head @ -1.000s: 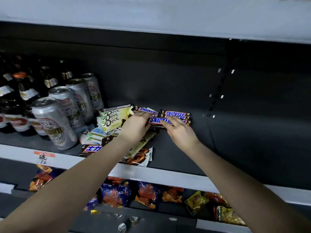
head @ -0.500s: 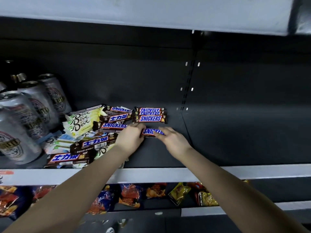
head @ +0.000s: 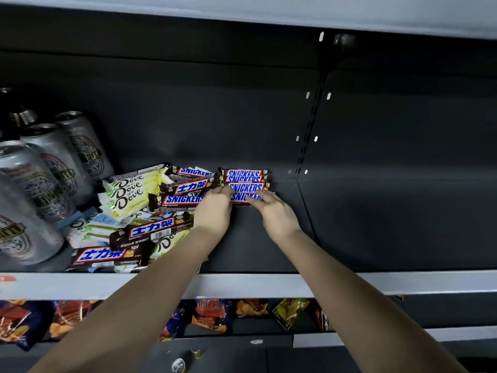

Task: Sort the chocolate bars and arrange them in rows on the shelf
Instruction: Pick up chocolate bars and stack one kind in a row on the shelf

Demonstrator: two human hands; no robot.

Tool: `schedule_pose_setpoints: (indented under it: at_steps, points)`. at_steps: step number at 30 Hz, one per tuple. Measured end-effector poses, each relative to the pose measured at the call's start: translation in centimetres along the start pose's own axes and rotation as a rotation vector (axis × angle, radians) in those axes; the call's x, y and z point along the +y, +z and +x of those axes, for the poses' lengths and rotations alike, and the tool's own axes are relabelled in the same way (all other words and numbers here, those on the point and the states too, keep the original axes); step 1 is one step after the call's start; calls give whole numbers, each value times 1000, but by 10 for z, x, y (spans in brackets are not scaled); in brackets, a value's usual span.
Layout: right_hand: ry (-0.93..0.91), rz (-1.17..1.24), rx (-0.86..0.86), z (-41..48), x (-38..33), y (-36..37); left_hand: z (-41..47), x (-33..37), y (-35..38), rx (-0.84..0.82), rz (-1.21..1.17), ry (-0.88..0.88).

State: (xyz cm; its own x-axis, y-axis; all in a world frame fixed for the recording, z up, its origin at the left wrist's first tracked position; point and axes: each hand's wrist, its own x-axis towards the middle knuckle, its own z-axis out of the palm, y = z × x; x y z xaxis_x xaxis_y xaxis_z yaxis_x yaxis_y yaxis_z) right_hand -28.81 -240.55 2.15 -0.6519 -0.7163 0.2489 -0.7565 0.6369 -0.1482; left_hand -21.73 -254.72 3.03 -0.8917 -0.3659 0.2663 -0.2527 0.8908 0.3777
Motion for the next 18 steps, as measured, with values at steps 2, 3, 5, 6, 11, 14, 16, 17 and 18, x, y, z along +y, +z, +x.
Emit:
schedule_pose_setpoints:
  at_steps: [2,3,5,6,11,14,16,17,18]
  points:
    - [20,57,87,4,2,8,2,-2,5,21,-22,-7]
    - [23,82,144,6,4,12,2,-3,7,33,-32,-3]
    - [27,106,256,8,8,21,4,-5,10,55,-61,-3]
    - [38,101,290,8,9,24,6,-6,11,64,-75,-8]
    - [85,106,325,9,11,26,8,-7,12,79,-108,-29]
    - [101,122,335,9,10,26,8,-8,13,74,-122,-25]
    - [95,129,354,9,10,27,8,-9,13,82,-149,-34]
    - [92,135,356,8,10,27,9,-9,13,85,-162,-41]
    - [92,138,358,8,10,27,9,-9,14,86,-171,-47]
